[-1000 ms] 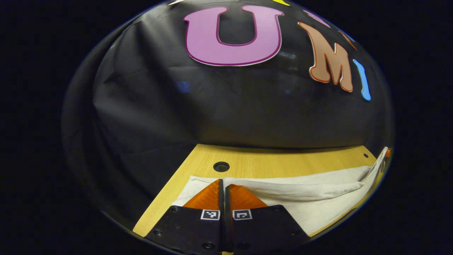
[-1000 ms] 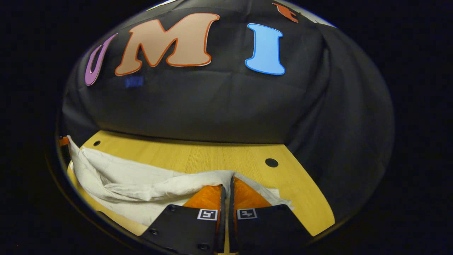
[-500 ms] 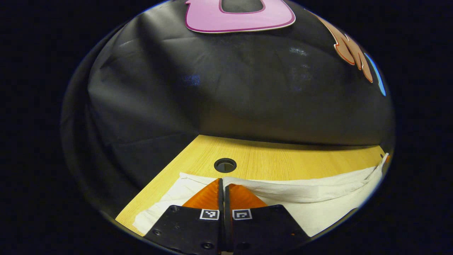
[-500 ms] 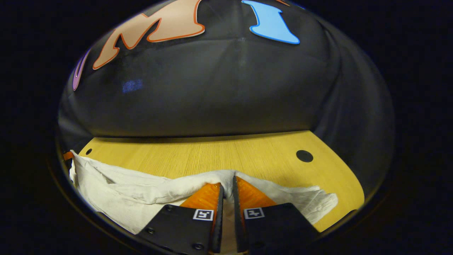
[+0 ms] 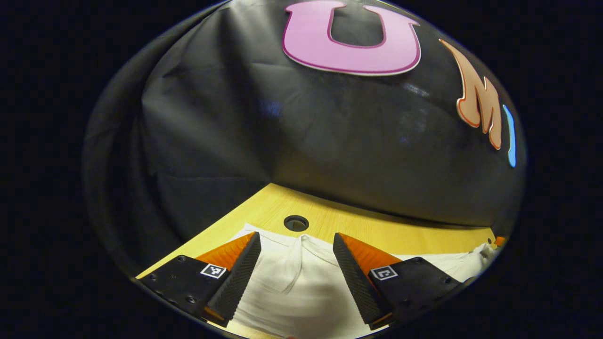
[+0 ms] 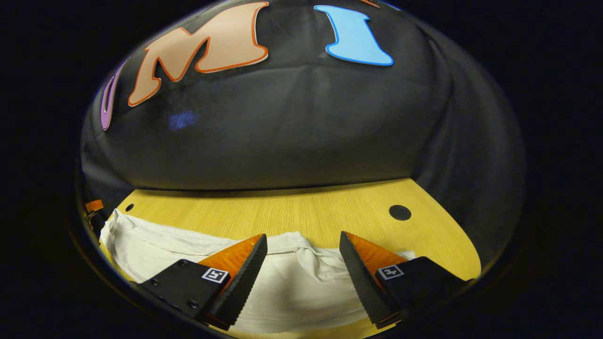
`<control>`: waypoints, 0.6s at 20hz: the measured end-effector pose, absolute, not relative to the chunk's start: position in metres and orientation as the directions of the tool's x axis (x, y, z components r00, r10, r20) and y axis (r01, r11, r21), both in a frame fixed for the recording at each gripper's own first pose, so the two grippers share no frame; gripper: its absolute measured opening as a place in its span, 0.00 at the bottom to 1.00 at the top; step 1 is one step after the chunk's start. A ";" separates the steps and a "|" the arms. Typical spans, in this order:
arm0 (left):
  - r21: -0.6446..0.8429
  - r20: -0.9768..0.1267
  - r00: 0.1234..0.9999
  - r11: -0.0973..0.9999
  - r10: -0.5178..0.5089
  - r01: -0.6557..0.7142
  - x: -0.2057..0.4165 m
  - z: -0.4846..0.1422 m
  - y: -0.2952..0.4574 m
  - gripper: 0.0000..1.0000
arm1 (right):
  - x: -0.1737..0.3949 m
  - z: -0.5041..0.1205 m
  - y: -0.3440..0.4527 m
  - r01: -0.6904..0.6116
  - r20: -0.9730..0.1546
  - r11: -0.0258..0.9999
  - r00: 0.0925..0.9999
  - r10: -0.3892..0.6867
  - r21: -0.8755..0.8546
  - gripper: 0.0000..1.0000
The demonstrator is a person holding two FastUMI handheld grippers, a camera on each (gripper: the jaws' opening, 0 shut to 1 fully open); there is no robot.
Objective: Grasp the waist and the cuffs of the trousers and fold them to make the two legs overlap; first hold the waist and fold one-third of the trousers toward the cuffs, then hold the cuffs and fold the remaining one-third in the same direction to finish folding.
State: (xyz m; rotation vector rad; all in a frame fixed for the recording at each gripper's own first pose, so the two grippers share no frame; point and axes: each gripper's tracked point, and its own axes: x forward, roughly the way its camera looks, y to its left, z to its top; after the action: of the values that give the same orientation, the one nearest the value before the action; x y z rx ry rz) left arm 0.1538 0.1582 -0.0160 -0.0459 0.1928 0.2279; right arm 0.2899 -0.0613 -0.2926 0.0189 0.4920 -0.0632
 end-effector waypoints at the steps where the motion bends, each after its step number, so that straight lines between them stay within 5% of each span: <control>1: -0.013 -0.189 0.958 0.975 0.217 -0.223 0.154 -0.017 0.158 0.94 | 0.284 -0.284 -0.066 0.068 -0.470 0.998 0.881 -0.060 0.000 0.96; 12: 0.030 -0.174 0.965 0.981 0.195 -0.193 0.150 -0.019 0.159 0.94 | 0.224 -0.294 -0.179 0.234 -0.531 0.972 0.825 -0.190 0.015 0.99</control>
State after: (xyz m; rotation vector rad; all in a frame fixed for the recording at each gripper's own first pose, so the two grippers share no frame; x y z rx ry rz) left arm 0.1505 0.1585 -0.0188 0.0129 0.1777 0.1963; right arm 0.2243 -0.1788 -0.2941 0.0804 0.5560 -0.2255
